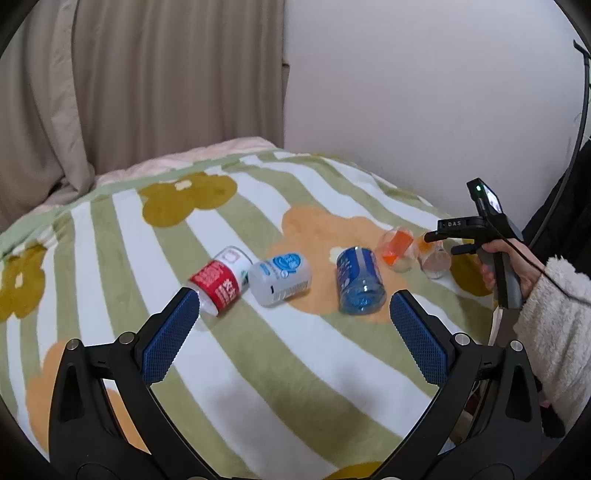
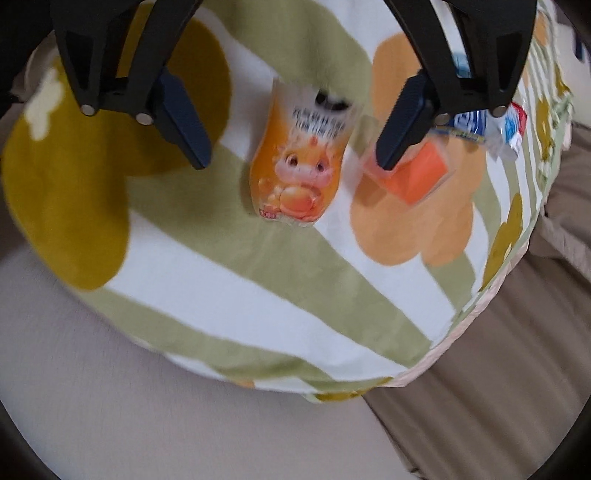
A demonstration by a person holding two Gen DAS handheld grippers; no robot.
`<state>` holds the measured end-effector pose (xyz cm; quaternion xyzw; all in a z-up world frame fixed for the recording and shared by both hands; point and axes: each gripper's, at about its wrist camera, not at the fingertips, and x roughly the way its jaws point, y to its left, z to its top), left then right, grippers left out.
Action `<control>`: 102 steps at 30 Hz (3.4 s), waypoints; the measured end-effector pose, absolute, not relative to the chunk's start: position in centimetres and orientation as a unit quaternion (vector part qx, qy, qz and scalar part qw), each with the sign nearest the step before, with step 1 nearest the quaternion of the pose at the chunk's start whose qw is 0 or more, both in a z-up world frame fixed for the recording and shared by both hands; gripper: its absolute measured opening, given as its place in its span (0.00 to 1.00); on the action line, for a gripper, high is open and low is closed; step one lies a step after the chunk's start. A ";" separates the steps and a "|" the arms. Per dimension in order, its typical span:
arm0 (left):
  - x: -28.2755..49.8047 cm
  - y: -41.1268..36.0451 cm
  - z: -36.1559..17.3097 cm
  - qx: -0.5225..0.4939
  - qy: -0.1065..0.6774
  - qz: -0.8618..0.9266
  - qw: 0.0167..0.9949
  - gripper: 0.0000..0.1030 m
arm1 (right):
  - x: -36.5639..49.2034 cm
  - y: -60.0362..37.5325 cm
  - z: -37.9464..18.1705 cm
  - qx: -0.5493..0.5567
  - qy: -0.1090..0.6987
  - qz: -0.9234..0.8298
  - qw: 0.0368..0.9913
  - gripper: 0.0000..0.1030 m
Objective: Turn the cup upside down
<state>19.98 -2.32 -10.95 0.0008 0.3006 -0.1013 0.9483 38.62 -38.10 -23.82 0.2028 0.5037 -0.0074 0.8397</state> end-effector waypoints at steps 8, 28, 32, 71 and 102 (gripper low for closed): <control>20.1 -1.8 -12.0 -0.002 0.316 -0.099 0.944 1.00 | 39.1 -38.5 -26.0 0.251 0.510 0.015 0.823 0.55; 12.9 2.0 -11.0 -0.037 0.308 -0.054 0.949 1.00 | 21.3 -21.7 -18.6 0.162 0.428 0.196 0.867 0.54; 11.0 3.1 -9.9 -0.031 0.296 -0.043 0.954 1.00 | 21.3 -17.7 -22.0 0.196 0.462 0.213 0.838 0.54; 10.2 4.7 -6.4 -0.062 0.311 -0.069 0.946 1.00 | 19.2 -17.9 -21.3 0.196 0.485 0.167 0.836 0.96; 29.9 -6.5 -27.6 -0.061 0.694 -0.105 0.710 0.56 | 12.0 -25.8 -20.8 0.059 0.354 0.144 0.922 0.96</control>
